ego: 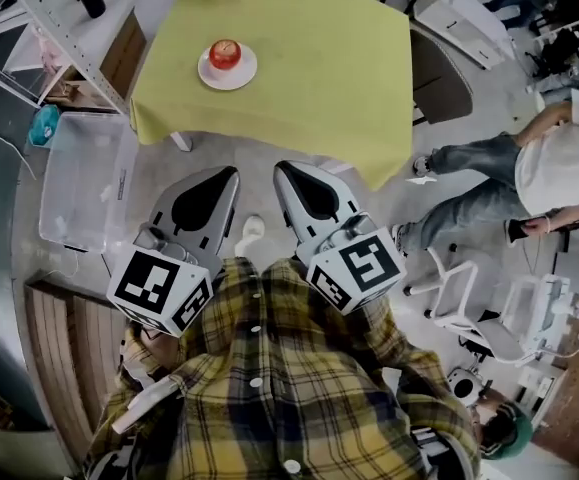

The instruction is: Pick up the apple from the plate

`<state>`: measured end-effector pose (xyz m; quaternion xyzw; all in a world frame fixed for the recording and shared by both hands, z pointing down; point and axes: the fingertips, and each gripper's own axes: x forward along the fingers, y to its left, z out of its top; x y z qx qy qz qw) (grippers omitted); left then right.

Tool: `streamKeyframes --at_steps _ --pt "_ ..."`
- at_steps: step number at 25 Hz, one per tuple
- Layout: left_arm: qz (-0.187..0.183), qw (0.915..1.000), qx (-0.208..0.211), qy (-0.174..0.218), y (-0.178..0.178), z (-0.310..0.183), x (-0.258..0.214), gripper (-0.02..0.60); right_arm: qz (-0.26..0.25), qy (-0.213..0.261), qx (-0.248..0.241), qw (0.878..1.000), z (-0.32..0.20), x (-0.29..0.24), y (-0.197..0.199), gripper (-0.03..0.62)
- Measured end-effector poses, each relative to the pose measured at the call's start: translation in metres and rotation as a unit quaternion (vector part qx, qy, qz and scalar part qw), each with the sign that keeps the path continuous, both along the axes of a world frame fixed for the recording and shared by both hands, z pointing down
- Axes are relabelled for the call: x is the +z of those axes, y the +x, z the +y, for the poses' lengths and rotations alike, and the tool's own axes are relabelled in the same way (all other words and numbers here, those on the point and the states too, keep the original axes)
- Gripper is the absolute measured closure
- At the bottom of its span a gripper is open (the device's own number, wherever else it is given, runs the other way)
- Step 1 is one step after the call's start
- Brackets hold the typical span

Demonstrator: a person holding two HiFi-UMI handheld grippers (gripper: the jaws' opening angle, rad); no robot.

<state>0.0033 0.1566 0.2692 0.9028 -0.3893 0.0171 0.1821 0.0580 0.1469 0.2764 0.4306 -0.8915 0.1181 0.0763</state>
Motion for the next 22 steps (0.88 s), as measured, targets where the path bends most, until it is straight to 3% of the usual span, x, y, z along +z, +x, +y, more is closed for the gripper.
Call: streamKeyframes --at_steps 14,22 --pt "0.001 0.9988 -0.049 0.0 0.022 -0.065 0.0 0.574 0.001 -0.006 -0.046 0.999 -0.065 0.004 0.025 0.597" --pt "0.002 0.9992 -0.039 -0.008 0.017 -0.119 0.009 0.574 0.006 -0.014 -0.031 0.999 -0.116 0.014 0.024 0.597"
